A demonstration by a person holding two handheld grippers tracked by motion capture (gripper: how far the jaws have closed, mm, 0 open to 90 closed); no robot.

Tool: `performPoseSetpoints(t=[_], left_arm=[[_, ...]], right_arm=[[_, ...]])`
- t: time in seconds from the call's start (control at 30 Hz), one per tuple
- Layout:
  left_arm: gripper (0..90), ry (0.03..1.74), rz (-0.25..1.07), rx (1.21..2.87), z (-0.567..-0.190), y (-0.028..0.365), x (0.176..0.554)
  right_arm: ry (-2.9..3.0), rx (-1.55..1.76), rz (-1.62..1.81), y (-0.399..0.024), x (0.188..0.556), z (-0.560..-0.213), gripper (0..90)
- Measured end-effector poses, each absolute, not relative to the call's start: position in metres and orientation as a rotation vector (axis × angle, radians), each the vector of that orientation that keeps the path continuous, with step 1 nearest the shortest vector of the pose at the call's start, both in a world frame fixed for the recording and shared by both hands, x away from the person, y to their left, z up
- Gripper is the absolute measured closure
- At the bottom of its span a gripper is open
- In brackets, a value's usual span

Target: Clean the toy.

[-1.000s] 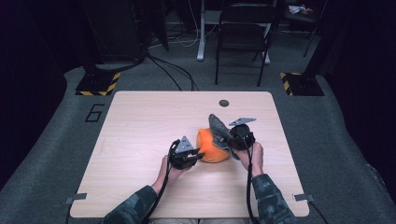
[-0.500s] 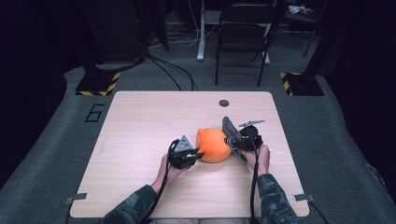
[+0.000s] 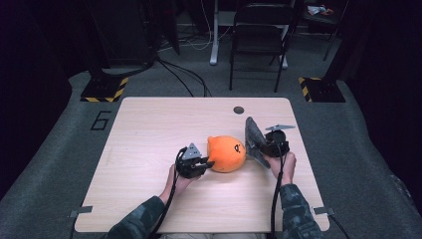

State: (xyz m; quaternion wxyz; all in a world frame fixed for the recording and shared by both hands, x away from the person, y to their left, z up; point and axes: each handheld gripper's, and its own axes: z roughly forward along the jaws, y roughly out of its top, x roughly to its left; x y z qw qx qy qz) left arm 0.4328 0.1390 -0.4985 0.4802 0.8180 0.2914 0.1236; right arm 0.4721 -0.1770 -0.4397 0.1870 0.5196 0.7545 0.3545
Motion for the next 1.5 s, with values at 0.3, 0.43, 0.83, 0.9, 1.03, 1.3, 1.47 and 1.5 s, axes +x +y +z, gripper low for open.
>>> performPoseSetpoints(t=[0.3,0.43,0.83,0.9,1.03,1.3,1.47,1.5], left_arm=[[70.8,0.703,0.319,1.982,-0.499,0.140,0.433],[54.7,0.708,0.373,2.003,-0.498,0.140,0.428],[57.2,0.695,0.472,2.030,-0.511,0.119,0.424],[66.5,0.705,0.469,2.018,-0.510,0.118,0.424],[74.7,0.712,0.428,2.005,-0.507,0.120,0.424],[77.8,0.702,0.384,1.950,-0.487,0.126,0.421],[78.1,0.688,0.380,1.960,-0.486,0.125,0.418],[78.3,0.680,0.379,1.969,-0.486,0.125,0.418]], right_arm=[[2.285,1.301,1.085,-0.126,0.460,-0.429,75.9],[2.265,1.320,1.063,-0.123,0.464,-0.440,75.9],[2.244,1.321,1.032,-0.121,0.466,-0.445,75.4],[2.243,1.302,1.035,-0.124,0.467,-0.445,75.2],[2.222,1.313,1.073,-0.128,0.465,-0.434,74.6],[2.243,1.214,1.213,-0.106,0.442,-0.396,74.5],[2.326,1.147,1.230,-0.079,0.437,-0.399,74.2],[2.335,1.145,1.216,-0.076,0.439,-0.404,74.1]])
